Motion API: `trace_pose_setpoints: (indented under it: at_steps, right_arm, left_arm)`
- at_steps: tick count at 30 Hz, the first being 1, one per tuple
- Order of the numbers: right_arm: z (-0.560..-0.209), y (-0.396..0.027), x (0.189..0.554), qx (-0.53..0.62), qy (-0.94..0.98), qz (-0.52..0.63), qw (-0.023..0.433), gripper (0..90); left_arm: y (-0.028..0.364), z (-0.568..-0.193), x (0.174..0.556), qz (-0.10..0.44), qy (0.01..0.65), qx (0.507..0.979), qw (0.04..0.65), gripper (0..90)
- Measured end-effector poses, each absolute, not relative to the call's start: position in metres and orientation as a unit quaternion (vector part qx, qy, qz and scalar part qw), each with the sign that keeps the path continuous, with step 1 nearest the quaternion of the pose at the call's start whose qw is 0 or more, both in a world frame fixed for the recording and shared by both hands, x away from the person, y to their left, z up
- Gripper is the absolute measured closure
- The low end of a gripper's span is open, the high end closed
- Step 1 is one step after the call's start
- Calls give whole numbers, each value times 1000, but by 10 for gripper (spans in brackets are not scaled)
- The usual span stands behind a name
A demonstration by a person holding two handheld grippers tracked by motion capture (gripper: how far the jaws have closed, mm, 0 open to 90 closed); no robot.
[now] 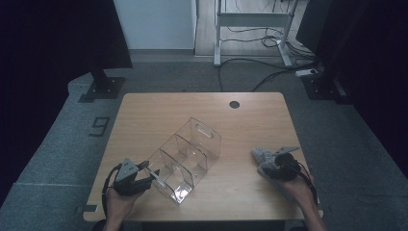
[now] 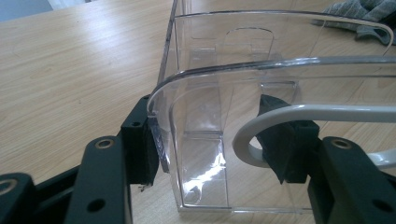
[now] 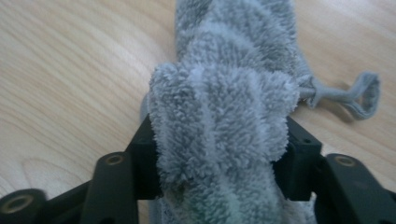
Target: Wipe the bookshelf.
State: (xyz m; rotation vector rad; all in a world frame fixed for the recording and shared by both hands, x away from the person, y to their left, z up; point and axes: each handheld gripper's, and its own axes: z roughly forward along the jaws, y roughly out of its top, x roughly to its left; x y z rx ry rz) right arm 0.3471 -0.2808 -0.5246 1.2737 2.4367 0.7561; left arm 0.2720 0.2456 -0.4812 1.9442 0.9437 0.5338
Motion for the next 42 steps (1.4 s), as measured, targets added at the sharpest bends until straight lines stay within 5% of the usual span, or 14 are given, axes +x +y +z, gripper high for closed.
trace_pose_setpoints:
  at_steps: [14,42]
  right_arm:
    - [-520,-279,343,442,850,250,140,590]
    - [-468,-253,344,397,837,356,122,611]
  left_arm:
    - [246,-482,270,201,383,779,454,442]
    - [242,-481,269,188,386,785,447,437]
